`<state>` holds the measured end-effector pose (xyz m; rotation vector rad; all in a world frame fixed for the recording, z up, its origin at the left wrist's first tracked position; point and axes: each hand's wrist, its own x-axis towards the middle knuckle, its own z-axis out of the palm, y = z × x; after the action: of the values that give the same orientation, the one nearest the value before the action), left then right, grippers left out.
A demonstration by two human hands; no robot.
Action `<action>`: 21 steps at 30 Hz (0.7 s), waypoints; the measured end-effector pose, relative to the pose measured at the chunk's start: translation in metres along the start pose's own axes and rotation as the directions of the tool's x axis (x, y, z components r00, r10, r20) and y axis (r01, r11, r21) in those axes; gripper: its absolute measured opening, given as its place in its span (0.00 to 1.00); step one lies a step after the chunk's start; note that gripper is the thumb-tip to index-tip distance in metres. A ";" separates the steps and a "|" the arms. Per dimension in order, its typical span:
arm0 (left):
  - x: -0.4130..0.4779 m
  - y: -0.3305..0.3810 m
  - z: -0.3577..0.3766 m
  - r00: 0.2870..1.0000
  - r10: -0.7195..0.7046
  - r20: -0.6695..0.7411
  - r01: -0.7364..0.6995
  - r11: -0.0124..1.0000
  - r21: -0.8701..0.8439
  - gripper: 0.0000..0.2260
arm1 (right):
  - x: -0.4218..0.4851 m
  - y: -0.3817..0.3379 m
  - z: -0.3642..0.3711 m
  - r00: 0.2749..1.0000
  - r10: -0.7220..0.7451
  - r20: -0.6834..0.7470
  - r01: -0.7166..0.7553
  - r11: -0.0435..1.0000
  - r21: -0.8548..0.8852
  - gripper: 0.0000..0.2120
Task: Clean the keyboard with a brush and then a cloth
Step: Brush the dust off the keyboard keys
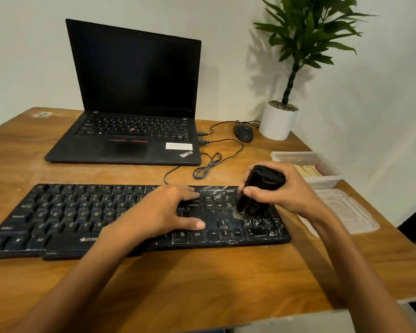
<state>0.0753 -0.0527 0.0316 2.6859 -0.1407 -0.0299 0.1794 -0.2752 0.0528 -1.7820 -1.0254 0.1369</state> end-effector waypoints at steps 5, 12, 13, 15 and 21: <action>0.001 0.000 0.000 1.000 -0.001 -0.004 0.001 1.000 -0.016 0.34 | 0.011 -0.020 0.017 0.997 -0.078 0.001 0.078 0.996 0.030 0.08; 0.000 -0.002 0.004 1.000 0.023 0.000 -0.023 0.999 -0.027 0.34 | -0.001 -0.014 0.013 0.998 0.021 0.054 -0.019 0.998 -0.052 0.11; -0.001 -0.002 0.004 1.000 0.026 0.000 -0.026 0.999 -0.025 0.34 | -0.004 -0.014 0.004 0.998 0.041 0.052 -0.037 0.997 -0.071 0.12; -0.001 -0.002 0.002 0.999 0.034 -0.009 -0.034 0.999 -0.020 0.33 | -0.001 -0.018 0.001 0.998 0.024 0.059 -0.017 0.993 -0.115 0.13; -0.002 -0.002 0.001 0.999 0.053 -0.002 -0.054 0.997 -0.064 0.29 | 0.014 -0.030 0.051 0.990 -0.095 0.104 0.096 0.995 -0.003 0.08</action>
<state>0.0734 -0.0510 0.0301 2.6175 -0.2081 -0.0171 0.1445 -0.2262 0.0586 -1.7442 -1.1850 0.1680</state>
